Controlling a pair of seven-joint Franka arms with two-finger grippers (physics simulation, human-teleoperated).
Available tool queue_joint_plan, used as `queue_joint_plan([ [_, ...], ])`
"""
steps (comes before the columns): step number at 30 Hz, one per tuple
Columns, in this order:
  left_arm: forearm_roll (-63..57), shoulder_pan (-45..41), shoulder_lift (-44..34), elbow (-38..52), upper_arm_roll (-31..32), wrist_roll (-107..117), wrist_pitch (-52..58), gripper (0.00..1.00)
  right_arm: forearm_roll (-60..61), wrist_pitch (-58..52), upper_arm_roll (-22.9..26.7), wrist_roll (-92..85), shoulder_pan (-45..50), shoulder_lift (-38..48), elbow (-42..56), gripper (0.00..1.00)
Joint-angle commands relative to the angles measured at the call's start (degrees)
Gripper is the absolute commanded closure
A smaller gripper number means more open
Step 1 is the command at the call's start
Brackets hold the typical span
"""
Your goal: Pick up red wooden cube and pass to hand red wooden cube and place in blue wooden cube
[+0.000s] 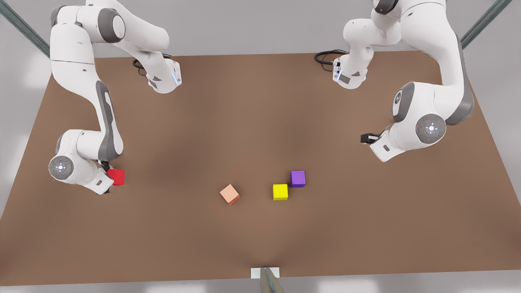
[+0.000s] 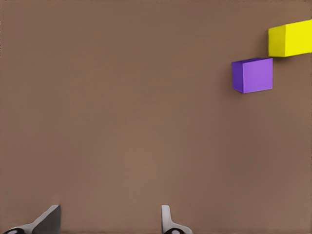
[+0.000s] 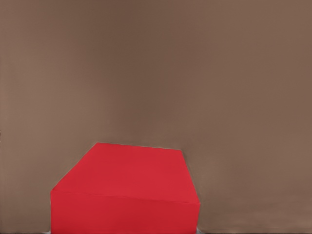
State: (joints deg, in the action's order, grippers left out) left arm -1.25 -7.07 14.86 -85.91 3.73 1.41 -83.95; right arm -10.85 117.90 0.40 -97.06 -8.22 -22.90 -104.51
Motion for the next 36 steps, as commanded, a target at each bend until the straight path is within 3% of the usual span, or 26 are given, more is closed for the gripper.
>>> queue_joint_plan([
  [1, 1.25, -1.36, 1.57, 5.2, 0.05, -1.76, 0.71, 0.0, -6.46, 13.57, 0.48, 35.36, -1.53, 1.63, -3.93, 0.5],
  [3, 2.82, 2.15, 4.56, 11.12, -0.65, -1.94, 5.81, 0.0, -8.05, 18.5, 0.48, 35.36, -3.64, 1.8, -5.87, 0.5],
  [9, 0.02, 2.15, 6.67, 11.38, -0.48, -1.41, 13.63, 0.0, -10.95, 22.81, 0.48, 35.27, -7.42, 1.45, -8.69, 0.5],
  [15, 2.3, 3.99, 6.76, 11.12, -0.39, -1.23, 13.63, 0.0, -10.42, 25.8, 0.3, 36.41, -8.21, 3.03, -16.78, 0.5],
  [22, 2.65, 3.73, 6.76, 11.12, -0.39, -1.32, 13.81, 0.0, -10.42, 27.82, 0.39, 36.32, -9.0, 2.6, -17.57, 0.49],
  [23, 2.74, 3.73, 6.76, 11.12, -0.3, -1.41, 13.81, 0.0, -10.42, 27.91, 0.39, 36.32, -9.0, 2.51, -17.48, 0.45],
  [24, 2.65, 3.73, 6.76, 11.12, -0.3, -1.41, 13.81, 0.0, -10.33, 27.91, 0.39, 36.41, -9.0, 2.51, -17.48, 0.16],
  [25, 2.74, 3.73, 6.76, 11.12, -0.3, -1.41, 13.81, 0.0, -10.33, 27.91, 0.3, 36.76, -9.0, 2.51, -17.48, 0.0],
  [36, 2.56, 3.64, 6.76, 11.12, -0.3, -1.41, 13.9, 0.0, -10.33, 27.29, 0.21, 36.76, -9.0, 3.21, -17.92, 0.0],
])
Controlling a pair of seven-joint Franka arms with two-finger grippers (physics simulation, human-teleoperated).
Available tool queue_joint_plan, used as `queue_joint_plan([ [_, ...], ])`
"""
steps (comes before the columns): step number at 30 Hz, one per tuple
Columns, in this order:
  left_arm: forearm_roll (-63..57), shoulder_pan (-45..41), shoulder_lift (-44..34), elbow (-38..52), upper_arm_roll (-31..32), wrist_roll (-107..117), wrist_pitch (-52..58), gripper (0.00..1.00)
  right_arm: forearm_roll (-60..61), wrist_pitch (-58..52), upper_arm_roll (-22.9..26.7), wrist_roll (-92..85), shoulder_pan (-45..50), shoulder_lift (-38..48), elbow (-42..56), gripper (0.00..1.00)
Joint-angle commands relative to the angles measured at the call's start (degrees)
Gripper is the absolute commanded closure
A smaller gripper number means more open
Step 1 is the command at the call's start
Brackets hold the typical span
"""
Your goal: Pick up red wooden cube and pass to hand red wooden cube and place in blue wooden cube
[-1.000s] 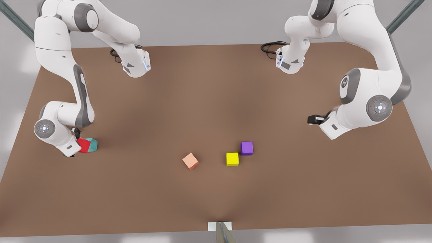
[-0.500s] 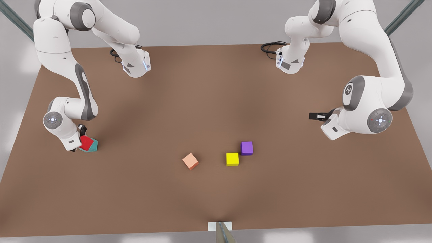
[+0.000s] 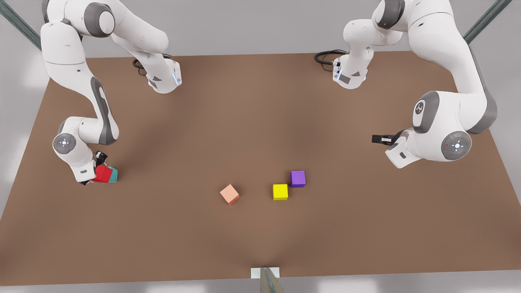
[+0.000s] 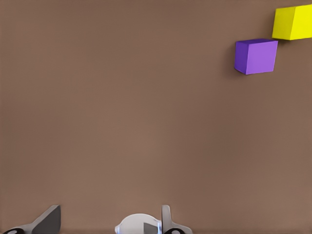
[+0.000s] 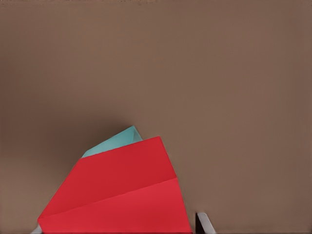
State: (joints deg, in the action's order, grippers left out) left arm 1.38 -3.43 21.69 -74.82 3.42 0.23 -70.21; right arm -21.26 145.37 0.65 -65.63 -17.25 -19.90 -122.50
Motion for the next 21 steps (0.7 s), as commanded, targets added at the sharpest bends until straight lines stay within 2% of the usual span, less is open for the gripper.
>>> queue_joint_plan([
  [1, -0.06, 0.0, -0.07, 0.02, 0.01, -0.23, 0.07, 0.0, 0.08, -0.26, -0.04, 5.16, -0.16, 0.38, -0.28, 0.0],
  [8, 0.03, 0.0, -0.07, 0.02, 0.01, -0.23, 0.07, 0.0, 0.08, -0.26, -0.13, 4.81, -0.51, 1.44, -1.78, 0.0],
  [14, 0.03, 0.0, -0.07, 0.02, 0.01, -0.23, 0.16, 0.0, 2.54, -5.79, -0.57, 4.37, -0.33, 4.25, -1.43, 0.0],
  [19, -0.06, 0.18, -0.07, 0.02, 0.01, -0.32, 0.16, 0.0, 14.04, -18.09, -2.85, 1.91, 0.55, 8.91, 2.96, 0.0],
  [20, -0.15, 0.18, -0.07, 0.02, -0.08, -0.32, 0.16, 0.0, 17.56, -23.36, -2.94, 4.01, 1.86, 8.82, 6.83, 0.0],
  [21, -0.14, 0.18, -0.07, 0.02, 0.01, -0.32, 0.16, 0.0, 21.69, -29.87, -2.94, 16.82, 3.27, 7.95, 12.01, 0.0],
])
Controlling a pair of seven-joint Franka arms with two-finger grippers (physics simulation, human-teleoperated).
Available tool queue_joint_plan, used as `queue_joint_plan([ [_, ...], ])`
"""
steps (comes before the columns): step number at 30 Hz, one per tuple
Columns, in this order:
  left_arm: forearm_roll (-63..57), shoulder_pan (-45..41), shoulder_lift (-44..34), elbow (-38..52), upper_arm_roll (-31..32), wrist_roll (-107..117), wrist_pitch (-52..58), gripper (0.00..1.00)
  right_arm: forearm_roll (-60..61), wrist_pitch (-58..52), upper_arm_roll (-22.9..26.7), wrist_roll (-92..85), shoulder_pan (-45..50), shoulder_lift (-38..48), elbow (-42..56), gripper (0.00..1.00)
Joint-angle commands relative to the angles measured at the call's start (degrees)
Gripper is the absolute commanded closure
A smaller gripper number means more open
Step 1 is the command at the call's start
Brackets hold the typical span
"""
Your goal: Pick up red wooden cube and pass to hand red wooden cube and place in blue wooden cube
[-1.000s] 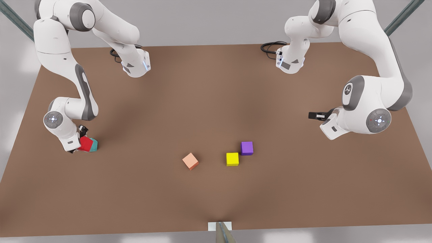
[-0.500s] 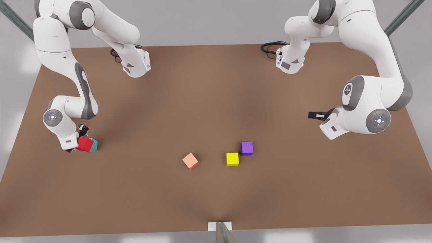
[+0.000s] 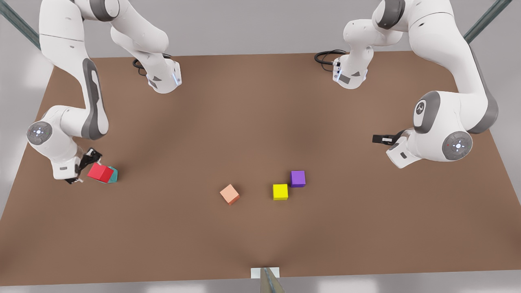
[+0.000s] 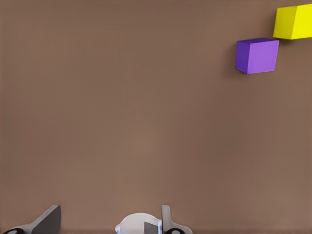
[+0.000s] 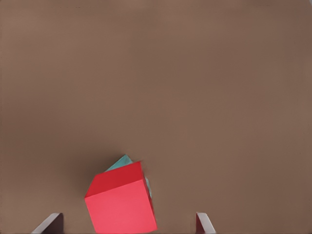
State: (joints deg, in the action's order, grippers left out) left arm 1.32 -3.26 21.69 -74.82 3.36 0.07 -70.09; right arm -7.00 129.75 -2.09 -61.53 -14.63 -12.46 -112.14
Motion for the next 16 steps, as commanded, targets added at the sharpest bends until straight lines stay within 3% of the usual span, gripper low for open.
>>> queue_joint_plan([
  [1, -0.09, 0.01, -0.07, 0.02, -0.02, -0.15, 0.04, 0.0, 8.41, -20.66, -0.2, 30.55, 2.06, -3.09, 8.14, 0.0],
  [2, -0.09, 0.01, -0.07, 0.02, 0.07, -0.15, 0.04, 0.0, 8.5, -31.21, -0.11, 51.21, 4.6, -9.59, 17.9, 0.0],
  [3, -0.09, 0.01, -0.07, 0.11, -0.02, -0.15, 0.04, 0.0, 7.79, -33.15, -0.11, 62.22, 6.1, -12.06, 21.6, 0.0],
  [5, -0.01, 0.01, -0.07, 0.02, 0.07, -0.15, 0.04, 0.0, 3.93, -36.14, 0.07, 62.67, 6.63, -16.28, 30.92, 0.0],
  [7, -0.09, 0.01, -0.07, 0.02, 0.07, -0.15, 0.04, 0.0, 1.65, -45.54, -0.19, 62.93, 8.3, -14.35, 36.81, 0.0],
  [9, -0.01, -0.08, -0.07, 0.02, -0.02, -0.07, 0.04, 0.0, 0.23, -47.56, -0.55, 62.93, 8.74, -1.26, 32.25, 0.0],
  [11, -0.18, -0.08, -0.07, 0.02, -0.02, -0.07, 0.04, 0.0, 0.94, -50.38, -0.55, 65.13, 9.36, 4.81, 29.52, 0.0],
  [16, -0.45, -0.34, 0.63, 0.02, 0.07, -0.15, 0.74, 0.0, 2.08, -49.41, -0.46, 65.92, 9.62, 8.07, 25.04, 0.0],
])
